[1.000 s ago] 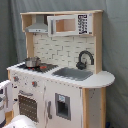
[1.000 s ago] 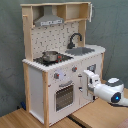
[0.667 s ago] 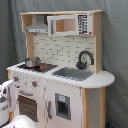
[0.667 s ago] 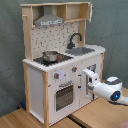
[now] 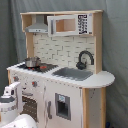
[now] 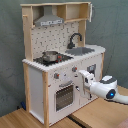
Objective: Play with the kitchen
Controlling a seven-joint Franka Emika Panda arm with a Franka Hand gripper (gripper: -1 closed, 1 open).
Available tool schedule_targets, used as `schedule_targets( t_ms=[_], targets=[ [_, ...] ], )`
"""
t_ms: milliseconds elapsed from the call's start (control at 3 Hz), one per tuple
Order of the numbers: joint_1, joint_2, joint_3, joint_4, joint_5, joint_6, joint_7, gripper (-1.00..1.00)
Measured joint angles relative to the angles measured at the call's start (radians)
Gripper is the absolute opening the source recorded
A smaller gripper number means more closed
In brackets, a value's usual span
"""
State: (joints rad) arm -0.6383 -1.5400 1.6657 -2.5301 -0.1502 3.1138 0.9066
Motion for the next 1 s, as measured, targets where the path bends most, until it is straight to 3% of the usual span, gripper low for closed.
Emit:
schedule_targets(
  t_ms=[333,667,1000],
  targets=[
    [-0.074,-0.002,0.014,0.007,0.0,0.076,-0.002,1.0],
    [-0.147,-0.002,0.03,0.077,0.002,0.098,0.002,1.0],
    [-0.196,-0.001,0.037,0.145,0.003,0.045,0.021,1.0]
  ],
)
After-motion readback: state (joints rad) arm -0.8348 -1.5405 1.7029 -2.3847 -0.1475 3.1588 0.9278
